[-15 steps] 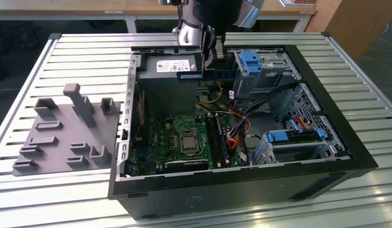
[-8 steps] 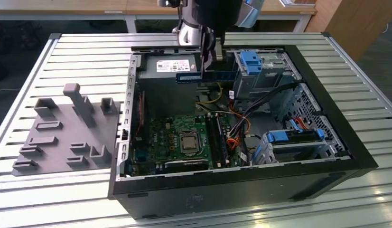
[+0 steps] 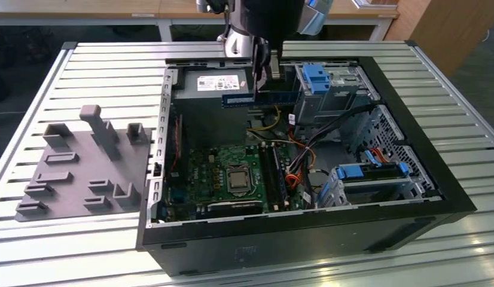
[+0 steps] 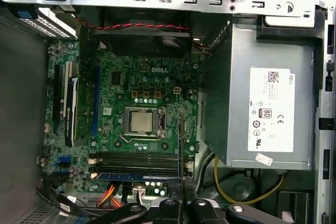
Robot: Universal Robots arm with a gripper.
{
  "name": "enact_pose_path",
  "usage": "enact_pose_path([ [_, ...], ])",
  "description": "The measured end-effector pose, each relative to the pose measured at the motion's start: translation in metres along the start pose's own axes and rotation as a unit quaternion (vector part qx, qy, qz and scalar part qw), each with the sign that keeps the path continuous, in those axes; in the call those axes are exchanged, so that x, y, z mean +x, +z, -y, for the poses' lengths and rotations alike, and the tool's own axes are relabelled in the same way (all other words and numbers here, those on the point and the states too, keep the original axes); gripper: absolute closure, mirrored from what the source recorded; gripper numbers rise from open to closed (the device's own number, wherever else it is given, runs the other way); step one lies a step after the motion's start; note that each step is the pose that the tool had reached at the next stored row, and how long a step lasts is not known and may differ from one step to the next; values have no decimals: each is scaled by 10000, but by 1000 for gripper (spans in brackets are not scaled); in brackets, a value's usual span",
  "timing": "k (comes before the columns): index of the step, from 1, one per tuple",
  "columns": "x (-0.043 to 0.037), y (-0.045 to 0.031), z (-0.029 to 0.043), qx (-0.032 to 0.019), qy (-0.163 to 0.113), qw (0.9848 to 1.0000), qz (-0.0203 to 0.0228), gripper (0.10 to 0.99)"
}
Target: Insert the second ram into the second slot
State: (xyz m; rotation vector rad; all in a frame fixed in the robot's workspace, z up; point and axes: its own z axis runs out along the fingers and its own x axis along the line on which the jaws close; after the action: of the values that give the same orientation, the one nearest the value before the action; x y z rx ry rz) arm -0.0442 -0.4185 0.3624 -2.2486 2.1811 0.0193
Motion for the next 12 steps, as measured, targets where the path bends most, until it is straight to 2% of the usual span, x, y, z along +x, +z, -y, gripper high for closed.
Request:
enact_pose_path([
  [12,45,17,-1,0,0,10000,1,949],
])
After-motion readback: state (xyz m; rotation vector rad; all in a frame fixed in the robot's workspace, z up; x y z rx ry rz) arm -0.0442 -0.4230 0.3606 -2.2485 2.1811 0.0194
